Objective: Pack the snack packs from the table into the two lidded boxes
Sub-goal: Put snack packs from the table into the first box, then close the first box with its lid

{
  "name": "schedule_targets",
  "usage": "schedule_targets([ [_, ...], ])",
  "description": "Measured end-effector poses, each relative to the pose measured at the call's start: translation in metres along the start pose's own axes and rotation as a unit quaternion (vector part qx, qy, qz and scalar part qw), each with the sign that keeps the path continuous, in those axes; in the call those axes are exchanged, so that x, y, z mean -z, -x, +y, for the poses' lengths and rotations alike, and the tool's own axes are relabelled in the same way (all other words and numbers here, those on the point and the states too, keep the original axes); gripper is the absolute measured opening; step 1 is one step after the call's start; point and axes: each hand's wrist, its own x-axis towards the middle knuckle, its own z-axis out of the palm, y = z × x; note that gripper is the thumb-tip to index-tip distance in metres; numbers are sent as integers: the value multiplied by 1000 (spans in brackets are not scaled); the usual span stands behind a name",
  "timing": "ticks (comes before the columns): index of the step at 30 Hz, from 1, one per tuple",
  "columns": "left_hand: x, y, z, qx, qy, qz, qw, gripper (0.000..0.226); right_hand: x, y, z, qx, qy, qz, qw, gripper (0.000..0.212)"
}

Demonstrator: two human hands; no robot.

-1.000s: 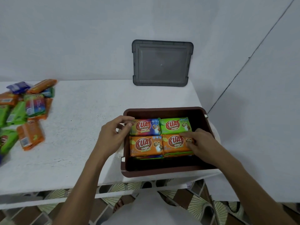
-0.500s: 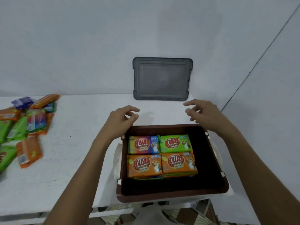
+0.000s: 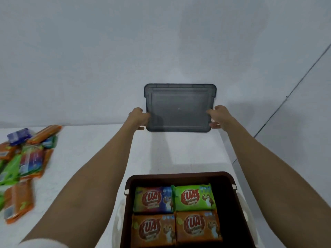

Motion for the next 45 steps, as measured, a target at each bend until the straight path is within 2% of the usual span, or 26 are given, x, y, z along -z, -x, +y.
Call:
schedule_targets([
  [3,-3,-11,1,39,53,-30,997,61,-2,-17,4,-29,-19,0,999,62],
  [6,-5,-18,5,43,68,-53,995,52,-3,-25,6,-47,-29,-25,998,62],
  [8,-7,-21,8,47,67,-69,994,46,-4,-24,6,-50,-36,-41,997,53],
  [11,-7,-21,9,66,105,-69,990,44,-2,-18,6,-62,-95,-33,993,27],
  [14,-6,-19,1,71,165,-44,983,47,5,-11,13,-74,-155,-29,985,39],
  [18,-2,-8,-12,74,276,-22,958,50,18,2,30,-66,-231,-74,968,55],
  [22,6,15,-31,68,337,-47,938,41,23,21,43,-97,-342,-78,931,54],
  [24,12,30,-40,48,342,-72,936,28,27,31,48,-79,-361,-92,925,44],
  [26,18,47,-47,22,328,-91,940,17,30,45,51,-48,-349,-110,929,23],
  [28,24,63,-54,-8,302,-98,948,14,34,60,51,-14,-298,-110,948,11],
  [30,28,81,-63,-36,265,-89,959,17,36,76,53,18,-222,-102,970,8],
  [32,30,103,-70,-64,192,-71,977,28,35,93,56,43,-173,-89,980,9],
  [35,29,134,-78,-88,102,-50,990,42,30,118,66,114,-69,-17,991,10],
  [39,29,166,-95,-106,17,69,992,38,22,158,83,219,76,36,972,5],
  [41,29,184,-104,-104,-44,92,989,48,20,179,94,256,141,64,954,10],
  [45,20,221,-120,-126,-191,138,964,43,18,216,119,308,157,120,931,22],
])
